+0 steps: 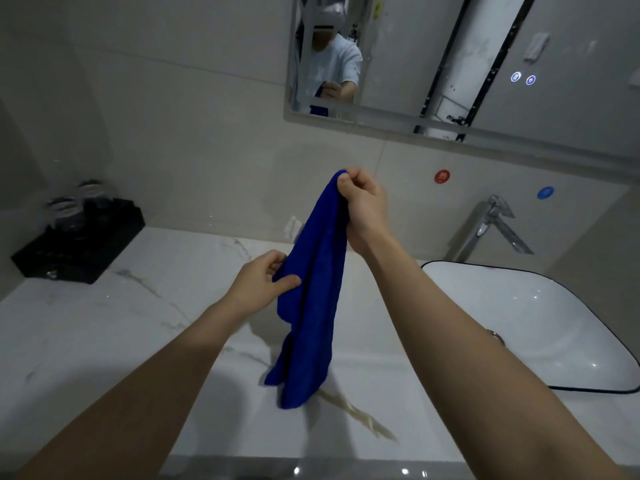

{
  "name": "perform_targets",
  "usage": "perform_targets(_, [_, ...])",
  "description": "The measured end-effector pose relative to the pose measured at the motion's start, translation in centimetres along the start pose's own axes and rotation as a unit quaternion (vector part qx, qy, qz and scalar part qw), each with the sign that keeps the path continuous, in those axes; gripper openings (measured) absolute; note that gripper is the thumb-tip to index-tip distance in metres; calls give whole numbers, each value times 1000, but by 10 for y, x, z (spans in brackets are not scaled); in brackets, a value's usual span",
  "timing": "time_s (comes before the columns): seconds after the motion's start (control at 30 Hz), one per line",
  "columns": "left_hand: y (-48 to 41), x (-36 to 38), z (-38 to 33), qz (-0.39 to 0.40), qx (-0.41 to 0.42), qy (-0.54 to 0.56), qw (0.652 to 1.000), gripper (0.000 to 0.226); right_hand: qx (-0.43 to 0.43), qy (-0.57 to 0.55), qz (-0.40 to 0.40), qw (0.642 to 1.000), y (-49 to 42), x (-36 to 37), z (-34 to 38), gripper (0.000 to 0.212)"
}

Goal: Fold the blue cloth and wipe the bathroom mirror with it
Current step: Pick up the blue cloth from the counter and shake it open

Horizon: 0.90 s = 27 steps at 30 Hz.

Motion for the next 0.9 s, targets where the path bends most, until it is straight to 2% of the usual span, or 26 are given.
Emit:
perform_targets(0.2, [1, 7, -10, -11, 18, -29, 999, 20, -25, -7, -60, 998, -9, -13, 17, 29])
perform_targets(0.3, [7, 16, -7, 12, 16, -3, 1000, 16, -19, -17, -85, 996, -10, -23, 17, 32])
perform_targets(0.4, [13, 25, -8, 48, 54, -13, 997, 5, -19, -16, -115, 993, -12, -33, 16, 34])
perform_targets(0.5, [9, 15, -11, -2, 63, -6, 998, 22, -12, -10, -170, 985, -18, -52, 14, 34])
perform_targets(0.63, [-10, -3, -19, -76, 5, 99, 992, 21, -4, 30, -215, 976, -22, -77, 5, 32])
perform_targets(0.73, [-15, -10, -43, -113, 6, 153, 982, 27, -1, 43, -247, 968, -22, -85, 0, 32])
perform_targets(0.8, [-18, -13, -53, -64, 30, 132, 989, 27, 2, 31, -274, 961, -24, -89, 2, 32])
perform_targets(0.9, [-15, -6, -39, 117, 51, -16, 992, 13, -8, 25, -282, 959, -26, -91, 4, 33])
Point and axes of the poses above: each hand's wrist, its own y-axis away from the middle knuckle, its own x-axis out of the palm, z = x × y, the point moved 4 cm from there along -y, towards the middle knuckle, and after that the axes turned 12 degrees about -z, right-handed, at the moved point
